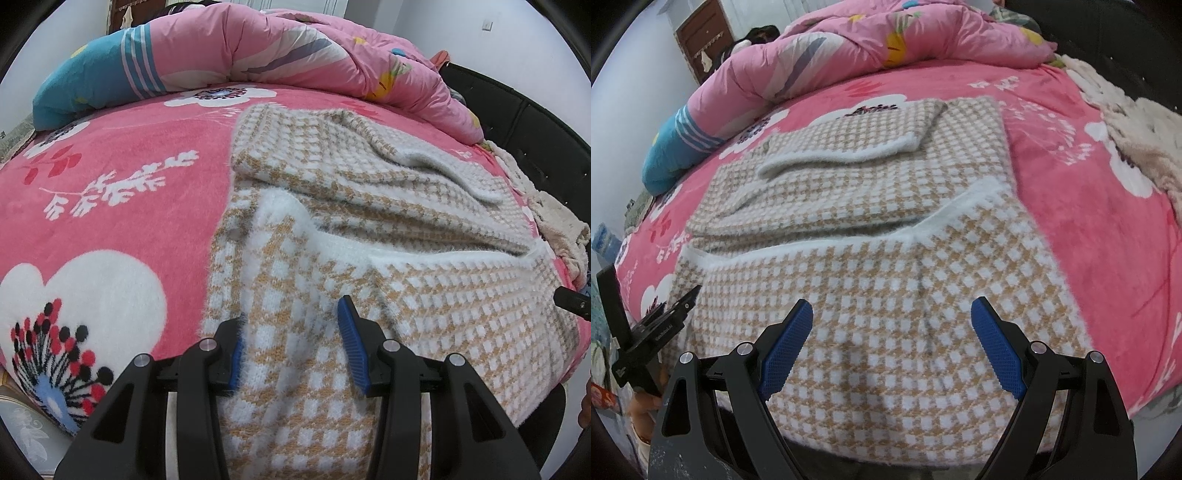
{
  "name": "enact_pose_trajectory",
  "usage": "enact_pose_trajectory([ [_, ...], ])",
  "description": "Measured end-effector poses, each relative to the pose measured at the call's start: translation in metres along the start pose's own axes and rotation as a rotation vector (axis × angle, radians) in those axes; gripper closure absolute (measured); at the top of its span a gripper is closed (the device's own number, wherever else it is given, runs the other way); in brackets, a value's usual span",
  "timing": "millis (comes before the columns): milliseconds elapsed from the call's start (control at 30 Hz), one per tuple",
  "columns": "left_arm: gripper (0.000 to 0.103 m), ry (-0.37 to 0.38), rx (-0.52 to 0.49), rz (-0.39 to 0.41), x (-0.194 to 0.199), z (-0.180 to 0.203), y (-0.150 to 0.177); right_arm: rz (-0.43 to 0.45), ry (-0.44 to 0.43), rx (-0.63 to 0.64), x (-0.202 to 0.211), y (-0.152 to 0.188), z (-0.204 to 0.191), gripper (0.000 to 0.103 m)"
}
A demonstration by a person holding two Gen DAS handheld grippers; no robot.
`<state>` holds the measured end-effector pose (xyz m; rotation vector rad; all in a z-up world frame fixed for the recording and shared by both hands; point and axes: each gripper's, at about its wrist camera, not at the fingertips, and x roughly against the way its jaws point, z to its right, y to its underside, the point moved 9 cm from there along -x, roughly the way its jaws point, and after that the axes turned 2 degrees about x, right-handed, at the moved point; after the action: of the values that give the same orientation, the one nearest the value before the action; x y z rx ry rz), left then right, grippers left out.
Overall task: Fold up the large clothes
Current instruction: 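Roll the open right tool and bring it to the cardigan's white-trimmed side edge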
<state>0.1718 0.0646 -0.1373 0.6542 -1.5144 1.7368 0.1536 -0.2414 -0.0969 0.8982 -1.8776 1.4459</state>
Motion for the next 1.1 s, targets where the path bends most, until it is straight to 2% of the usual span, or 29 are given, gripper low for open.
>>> enact_pose_trajectory([
  [300,0.058,-0.039,-0.018,-0.008,-0.001,0.003,0.001,0.073,-0.077,-0.061,0.027,-0.015,0.033,0.019],
  [467,0.058,-0.075,-0.048,-0.014,-0.001,0.008,0.002,0.113,-0.224,-0.125,0.038,-0.039,0.052,0.019],
  [567,0.058,-0.095,-0.058,-0.02,-0.001,0.008,0.001,0.093,-0.329,-0.168,0.031,-0.047,0.058,0.023],
  [833,0.058,-0.148,-0.084,-0.032,-0.002,0.011,0.0,0.038,-0.472,-0.274,-0.003,-0.072,0.077,0.033],
  [1000,0.058,-0.17,-0.085,-0.036,-0.001,0.013,0.002,-0.066,-0.541,-0.299,-0.023,-0.063,0.083,0.033],
  [1100,0.058,-0.174,-0.085,-0.036,-0.001,0.014,0.002,-0.083,-0.61,-0.298,-0.011,-0.054,0.079,0.033],
])
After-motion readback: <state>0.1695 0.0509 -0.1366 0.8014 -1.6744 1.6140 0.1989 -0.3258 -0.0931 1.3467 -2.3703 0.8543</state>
